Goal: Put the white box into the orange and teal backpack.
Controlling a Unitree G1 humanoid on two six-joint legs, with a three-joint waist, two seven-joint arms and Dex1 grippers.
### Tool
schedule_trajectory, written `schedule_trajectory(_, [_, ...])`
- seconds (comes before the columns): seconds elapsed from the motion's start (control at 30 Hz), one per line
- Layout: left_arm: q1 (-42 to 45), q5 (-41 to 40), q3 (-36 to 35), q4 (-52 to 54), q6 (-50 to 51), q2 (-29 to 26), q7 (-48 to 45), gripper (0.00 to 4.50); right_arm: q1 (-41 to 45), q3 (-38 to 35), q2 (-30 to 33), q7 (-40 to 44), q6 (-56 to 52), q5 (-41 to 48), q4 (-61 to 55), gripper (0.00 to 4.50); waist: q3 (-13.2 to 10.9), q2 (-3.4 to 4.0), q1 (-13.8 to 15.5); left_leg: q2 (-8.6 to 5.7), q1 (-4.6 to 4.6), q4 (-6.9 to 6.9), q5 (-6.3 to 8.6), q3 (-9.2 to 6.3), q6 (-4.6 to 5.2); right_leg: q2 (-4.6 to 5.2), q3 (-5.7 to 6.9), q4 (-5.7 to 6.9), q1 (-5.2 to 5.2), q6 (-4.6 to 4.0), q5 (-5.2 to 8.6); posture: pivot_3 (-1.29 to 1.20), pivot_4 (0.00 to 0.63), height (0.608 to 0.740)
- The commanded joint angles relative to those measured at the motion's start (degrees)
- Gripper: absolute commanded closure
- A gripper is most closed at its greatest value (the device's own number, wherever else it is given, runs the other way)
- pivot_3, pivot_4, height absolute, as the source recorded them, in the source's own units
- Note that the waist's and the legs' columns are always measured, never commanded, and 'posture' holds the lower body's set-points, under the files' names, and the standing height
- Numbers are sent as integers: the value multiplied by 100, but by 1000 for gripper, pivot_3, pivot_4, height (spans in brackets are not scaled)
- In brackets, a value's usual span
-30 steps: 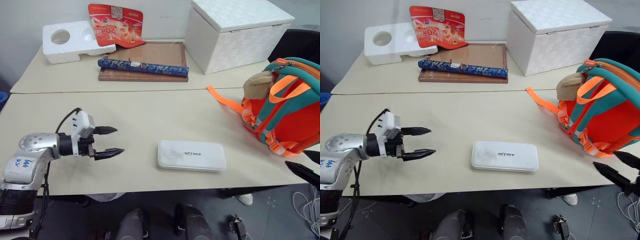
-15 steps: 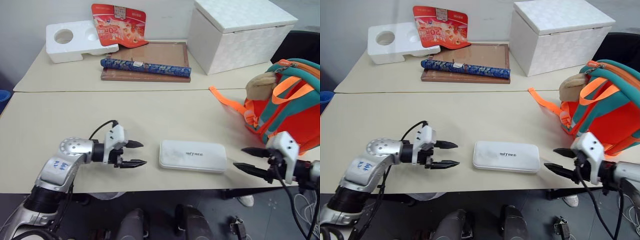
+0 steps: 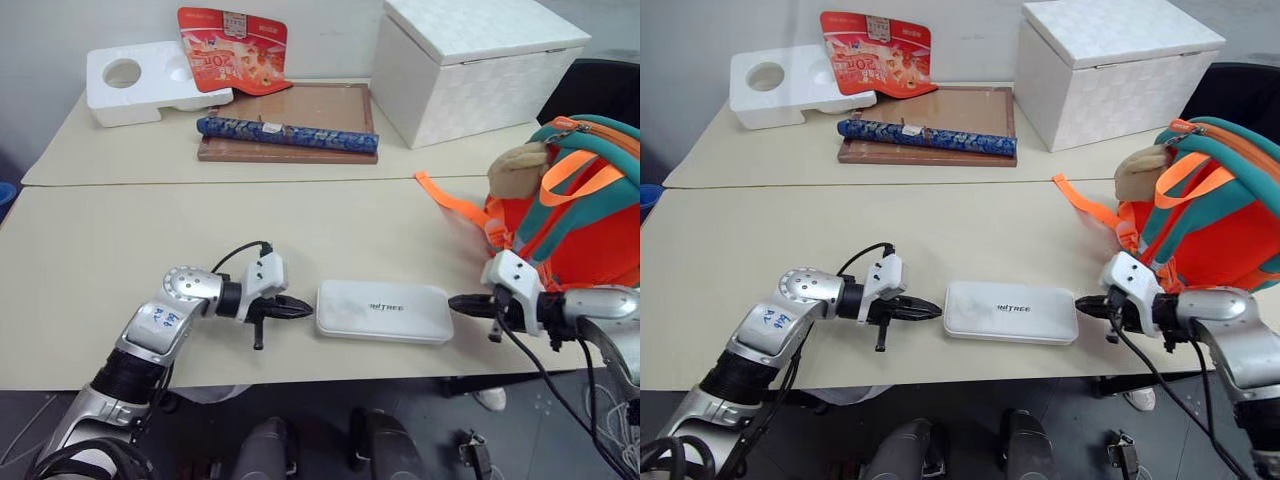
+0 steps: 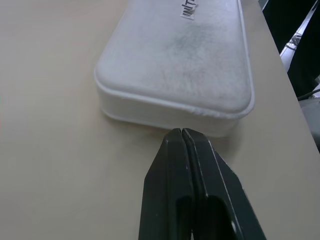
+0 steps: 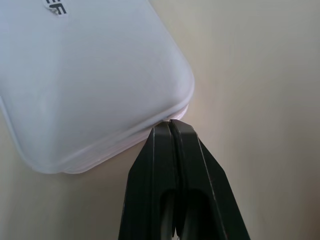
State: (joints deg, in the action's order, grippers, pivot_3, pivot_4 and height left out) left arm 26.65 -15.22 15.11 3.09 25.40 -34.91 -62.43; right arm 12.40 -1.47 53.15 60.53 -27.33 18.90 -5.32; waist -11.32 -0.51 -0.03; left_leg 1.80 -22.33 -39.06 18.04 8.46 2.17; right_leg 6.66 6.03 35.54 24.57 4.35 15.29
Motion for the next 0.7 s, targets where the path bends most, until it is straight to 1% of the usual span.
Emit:
schedule_trajectory(0.03, [25, -13, -37, 121, 48, 63, 45, 4476, 181, 9, -82, -99, 95, -124, 83, 4500, 0, 0, -1, 0, 0, -1, 0, 0, 1, 0, 1, 0, 0, 0, 0, 0, 150, 740])
schedule_trajectory(0.13, [55, -130, -249, 34, 316, 92, 199, 4476, 212, 20, -70, -89, 132, -174, 121, 4500, 0, 0, 6, -1, 0, -2, -2, -1, 2, 2, 0, 2, 0, 0, 0, 0, 150, 740])
schedule_trajectory(0.23, [27, -284, -483, -28, 860, -81, 221, 4476, 127, -69, 13, -38, 152, -173, 90, 4500, 0, 0, 1, -1, 0, -2, -2, -1, 2, 1, 0, 3, -1, 0, 0, 0, 150, 740])
schedule_trajectory(0.27, [6, -440, -584, -9, 1200, -157, 176, 4302, 63, -107, 68, 4, 156, -162, 48, 4500, 0, 0, -1, 0, 0, -2, -3, -1, 2, 1, 1, 3, 0, 0, 0, 0, 150, 740])
schedule_trajectory(0.3, [-5, -551, -647, 16, 1435, -202, 145, 4085, 20, -130, 103, 34, 159, -155, 20, 4500, 0, 0, -1, 1, 0, -2, -3, -2, 1, 0, 1, 3, 0, 0, 0, 0, 150, 740])
schedule_trajectory(0.37, [70, -1189, -947, 103, 2613, -264, 109, 3619, -179, -223, 210, 156, 160, -80, -180, 4500, 0, 0, -3, 1, 0, -1, -4, -2, -1, -1, 2, 3, 0, 0, 0, 0, 150, 740])
schedule_trajectory(0.43, [202, -1681, -1194, 130, 3572, -244, 178, 2966, -330, -282, 273, 229, 155, -19, -349, 4500, 0, 0, -1, 1, 0, -2, -5, -3, 0, -1, 2, 3, -2, 1, 1, 0, 150, 740])
schedule_trajectory(0.5, [443, -2046, -1455, -47, 4476, -76, 404, 2311, -444, -300, 266, 220, 142, -15, -508, 4500, -2, -3, 14, -3, -1, -3, -9, -4, 4, -1, 0, 7, -3, 3, 1, 0, 150, 740])
schedule_trajectory(0.6, [735, -2259, -1622, -310, 5367, 121, 727, 1350, -450, -259, 195, 152, 117, -48, -579, 4500, -2, -4, 19, -8, 0, -6, -13, -10, 4, -6, -2, 10, -7, 6, -1, 0, 150, 740])
schedule_trajectory(0.7, [967, -2350, -1710, -595, 5898, 334, 1002, 455, -396, -176, 110, 90, 110, -70, -582, 4500, -2, -4, 8, -8, 3, -5, -15, -9, -1, -7, -4, 11, -8, 6, -1, 0, 150, 740])
